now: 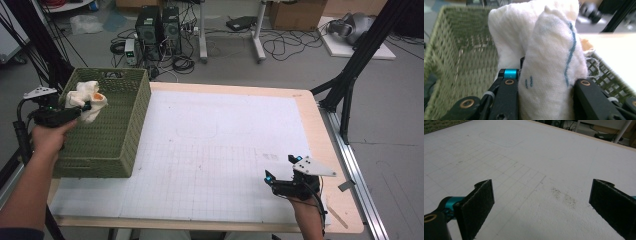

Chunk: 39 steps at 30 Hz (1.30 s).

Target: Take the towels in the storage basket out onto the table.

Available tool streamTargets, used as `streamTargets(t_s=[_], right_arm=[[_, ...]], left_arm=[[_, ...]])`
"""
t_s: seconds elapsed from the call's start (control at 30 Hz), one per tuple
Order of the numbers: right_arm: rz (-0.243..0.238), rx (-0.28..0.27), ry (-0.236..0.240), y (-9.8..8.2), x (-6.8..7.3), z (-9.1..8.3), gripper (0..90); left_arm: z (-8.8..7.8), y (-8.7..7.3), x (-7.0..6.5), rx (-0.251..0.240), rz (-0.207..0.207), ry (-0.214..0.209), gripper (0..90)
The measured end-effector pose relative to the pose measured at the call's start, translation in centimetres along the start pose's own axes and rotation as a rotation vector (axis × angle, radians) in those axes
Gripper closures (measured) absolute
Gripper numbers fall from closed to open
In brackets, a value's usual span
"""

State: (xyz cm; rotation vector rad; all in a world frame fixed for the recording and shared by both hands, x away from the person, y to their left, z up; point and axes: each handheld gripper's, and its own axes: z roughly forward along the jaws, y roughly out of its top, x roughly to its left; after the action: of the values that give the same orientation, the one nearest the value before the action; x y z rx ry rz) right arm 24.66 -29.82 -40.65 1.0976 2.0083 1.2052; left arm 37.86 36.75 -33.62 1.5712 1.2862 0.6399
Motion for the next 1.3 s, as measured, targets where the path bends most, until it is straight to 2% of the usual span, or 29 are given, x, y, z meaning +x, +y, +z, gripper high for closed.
streamTargets(t_s=[0.03, 0.1, 0.2, 0.27, 0.3, 0.37, 0.43, 0.47, 0.53, 0.6, 0.63, 0.67, 0.73, 0.77, 0.8, 1.0, 1.03, 1.13, 1.3], right_arm=[[0.001, 0.001, 0.000, 0.0, 0.0, 0.0, 5.2], [-0.003, -0.002, -0.006, 0.0, 0.0, 0.0, 5.1], [-0.001, 0.000, -0.007, 0.0, -0.1, 0.0, 5.1], [-0.005, 0.001, -0.007, 0.0, 0.0, 0.0, 5.1], [-0.002, 0.003, -0.008, 0.0, 0.0, 0.0, 5.1], [-0.006, -0.001, -0.008, 0.0, 0.0, 0.0, 5.1], [-0.009, -0.002, -0.007, 0.1, 0.0, 0.0, 5.1], [-0.009, -0.001, -0.008, 0.1, 0.0, 0.0, 5.1], [-0.006, -0.001, -0.008, 0.1, 0.1, 0.0, 5.1], [-0.007, -0.004, -0.005, 0.1, 0.1, 0.0, 5.1], [-0.007, -0.004, -0.005, 0.1, 0.1, 0.0, 5.1], [-0.009, -0.002, -0.006, 0.1, 0.1, 0.0, 5.1], [-0.012, -0.002, -0.004, 0.1, 0.2, 0.0, 5.1], [-0.013, -0.002, -0.004, 0.2, 0.2, 0.0, 5.1], [-0.010, -0.001, -0.001, 0.2, 0.2, 0.1, 5.1], [-0.010, -0.001, 0.001, 0.2, 0.3, 0.2, 5.1], [-0.014, 0.000, 0.001, 0.2, 0.2, 0.2, 5.1], [-0.015, 0.000, 0.001, 0.1, 0.2, 0.2, 5.1], [-0.007, 0.000, 0.002, 0.2, 0.2, 0.1, 5.1]], left_arm=[[-0.4, 0.2, -0.2, -0.040, -0.005, -0.007, 70.7], [-0.7, 0.3, -0.6, -0.076, -0.008, -0.017, 70.7], [-1.0, 0.4, -0.9, -0.103, -0.002, -0.032, 70.7], [-1.4, 0.5, -1.7, -0.156, 0.006, -0.053, 70.6], [-1.4, 0.5, -1.7, -0.156, 0.006, -0.053, 70.6], [-1.7, 0.5, -2.1, -0.189, 0.015, -0.062, 70.4], [-2.0, 0.5, -2.6, -0.225, 0.007, -0.080, 70.3], [-2.3, 0.4, -3.0, -0.261, 0.006, -0.097, 70.3], [-2.4, 0.4, -3.2, -0.275, 0.006, -0.103, 70.3], [-2.7, 0.3, -3.8, -0.307, 0.004, -0.134, 70.1], [-2.7, 0.3, -3.8, -0.307, 0.004, -0.134, 70.1], [-2.8, 0.4, -4.4, -0.319, 0.017, -0.158, 70.1], [-2.9, 0.4, -4.8, -0.326, 0.026, -0.172, 70.1], [-2.9, 0.4, -5.6, -0.335, 0.043, -0.198, 70.1], [-2.9, 0.4, -5.6, -0.335, 0.043, -0.198, 70.1], [-2.7, 0.8, -8.3, -0.345, 0.096, -0.266, 70.1], [-2.5, 0.8, -9.2, -0.346, 0.103, -0.287, 70.1], [-2.3, 0.8, -9.9, -0.344, 0.124, -0.295, 70.1], [-1.7, 0.6, -12.0, -0.336, 0.155, -0.344, 70.1]])
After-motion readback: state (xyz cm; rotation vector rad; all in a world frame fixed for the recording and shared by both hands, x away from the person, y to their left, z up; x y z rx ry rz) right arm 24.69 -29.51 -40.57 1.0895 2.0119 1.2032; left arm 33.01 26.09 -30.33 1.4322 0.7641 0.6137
